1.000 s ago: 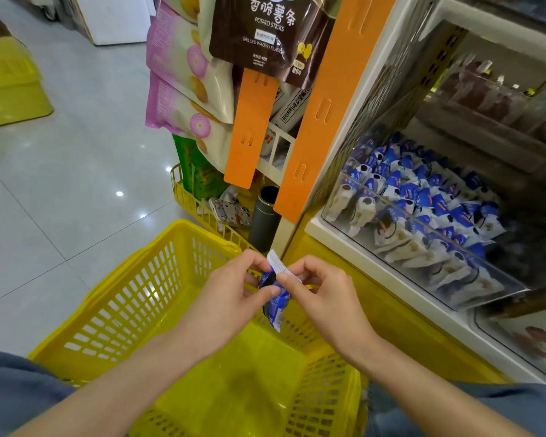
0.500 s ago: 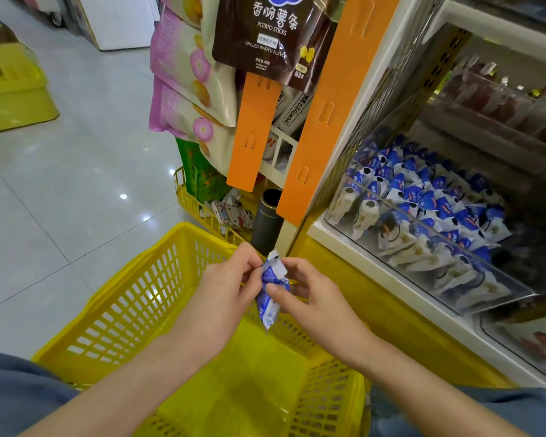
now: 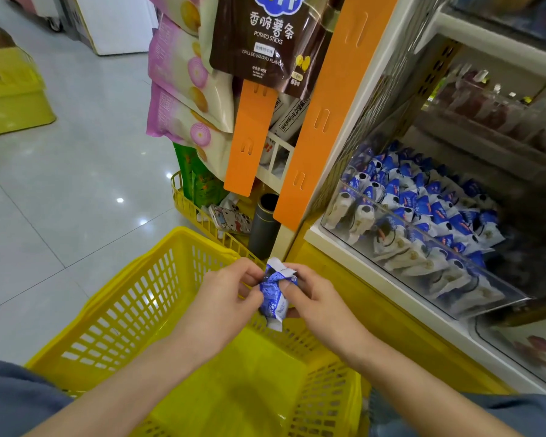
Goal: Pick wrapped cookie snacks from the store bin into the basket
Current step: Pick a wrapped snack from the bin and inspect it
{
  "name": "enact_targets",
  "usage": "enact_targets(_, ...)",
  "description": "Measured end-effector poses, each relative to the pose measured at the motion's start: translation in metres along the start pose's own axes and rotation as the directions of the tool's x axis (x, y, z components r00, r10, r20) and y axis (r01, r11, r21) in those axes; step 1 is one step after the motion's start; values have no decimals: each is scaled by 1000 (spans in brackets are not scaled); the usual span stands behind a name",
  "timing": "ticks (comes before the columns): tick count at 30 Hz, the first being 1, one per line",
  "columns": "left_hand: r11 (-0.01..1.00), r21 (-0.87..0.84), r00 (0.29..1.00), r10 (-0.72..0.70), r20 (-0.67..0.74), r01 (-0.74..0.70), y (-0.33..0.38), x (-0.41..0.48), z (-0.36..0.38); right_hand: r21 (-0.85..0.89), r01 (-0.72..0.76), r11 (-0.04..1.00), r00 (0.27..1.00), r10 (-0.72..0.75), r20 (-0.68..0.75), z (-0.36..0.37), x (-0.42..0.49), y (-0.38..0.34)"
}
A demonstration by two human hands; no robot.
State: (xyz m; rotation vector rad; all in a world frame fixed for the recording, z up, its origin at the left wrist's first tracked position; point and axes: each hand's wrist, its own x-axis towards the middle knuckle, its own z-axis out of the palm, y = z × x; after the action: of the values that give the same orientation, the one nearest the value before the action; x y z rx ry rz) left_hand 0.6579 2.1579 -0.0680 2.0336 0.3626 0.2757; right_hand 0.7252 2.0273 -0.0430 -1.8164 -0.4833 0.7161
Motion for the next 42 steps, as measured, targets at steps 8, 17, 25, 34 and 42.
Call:
enact_targets(8, 704, -639, 950, -240, 198, 311, 13, 0, -11, 74, -17, 997, 994, 9, 111, -8, 0, -5)
enact_targets(17, 650, -624, 900, -276, 338, 434, 16, -8, -1, -350, 75, 934, 996, -83, -10, -4, 0, -9)
enact_targets(25, 649, -675, 935, -204, 290, 351, 16, -3, -13, -89, 119, 989, 989, -126, -80, -12, 11, -32)
enact_targets(34, 663, -689, 956, -223, 193, 293, 29, 8, -13, -352, 185, 918, 857, -326, -400, -69, 16, -68)
enact_targets(42, 677, -685, 964, -190, 189, 268, 38, 22, -2, -561, -328, 760, 792, -102, -601, -154, 42, -55)
